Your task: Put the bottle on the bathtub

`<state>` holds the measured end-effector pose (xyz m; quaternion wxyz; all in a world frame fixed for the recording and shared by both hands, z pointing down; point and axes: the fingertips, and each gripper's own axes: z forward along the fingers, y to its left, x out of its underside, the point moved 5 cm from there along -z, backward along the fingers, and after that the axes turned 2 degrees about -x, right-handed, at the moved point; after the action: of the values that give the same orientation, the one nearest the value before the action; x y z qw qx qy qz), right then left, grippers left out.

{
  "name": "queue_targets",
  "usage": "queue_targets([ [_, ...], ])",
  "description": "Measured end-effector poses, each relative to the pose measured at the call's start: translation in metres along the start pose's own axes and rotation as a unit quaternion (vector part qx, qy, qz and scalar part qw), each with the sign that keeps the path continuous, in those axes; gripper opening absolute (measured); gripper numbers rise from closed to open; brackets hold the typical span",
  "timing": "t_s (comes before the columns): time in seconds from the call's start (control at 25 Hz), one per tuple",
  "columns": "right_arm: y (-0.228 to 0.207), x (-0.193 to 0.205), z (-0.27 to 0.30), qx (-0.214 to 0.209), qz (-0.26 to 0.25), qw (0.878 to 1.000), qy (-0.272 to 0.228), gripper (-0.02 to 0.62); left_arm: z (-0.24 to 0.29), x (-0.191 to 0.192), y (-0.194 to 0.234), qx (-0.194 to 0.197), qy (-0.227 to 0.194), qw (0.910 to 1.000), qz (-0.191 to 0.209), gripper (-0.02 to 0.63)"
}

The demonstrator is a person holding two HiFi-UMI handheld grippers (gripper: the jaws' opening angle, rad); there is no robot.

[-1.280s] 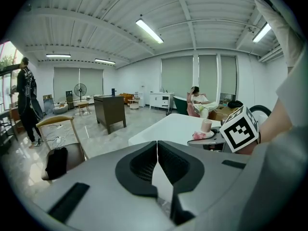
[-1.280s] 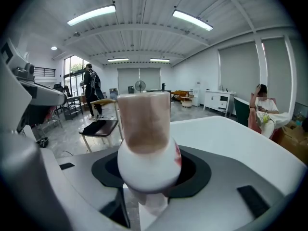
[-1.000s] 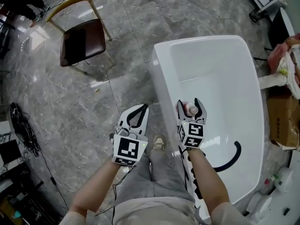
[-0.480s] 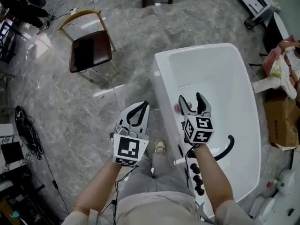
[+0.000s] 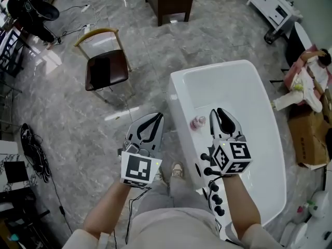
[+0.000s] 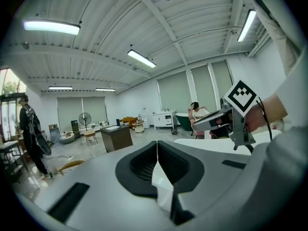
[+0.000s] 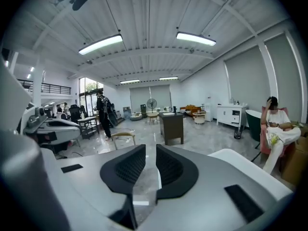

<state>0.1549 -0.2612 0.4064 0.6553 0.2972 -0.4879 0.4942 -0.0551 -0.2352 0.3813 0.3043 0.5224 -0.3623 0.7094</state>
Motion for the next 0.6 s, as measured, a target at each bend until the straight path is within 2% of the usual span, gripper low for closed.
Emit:
queue_targets([
  [0.16,0.017,-0.036,-0.029,-0.046,-0.001,0.999,-0.008,0.054,-0.017,-0.026,-0.003,0.008,-0.014,0.9993,0.035,0.023],
  [0.36,0.036,-0.067,-0.07,-0.074,-0.012,0.997,-0.03,0.03,-0.042,-0.061,-0.008,-0.001,-0.033,0.9987,0.04,0.023],
  [0.6,0.054,-0.097,-0.111,-0.104,-0.053,0.992,-0.055,0.029,-0.068,-0.093,-0.021,0.005,-0.044,0.9975,0.055,0.023],
])
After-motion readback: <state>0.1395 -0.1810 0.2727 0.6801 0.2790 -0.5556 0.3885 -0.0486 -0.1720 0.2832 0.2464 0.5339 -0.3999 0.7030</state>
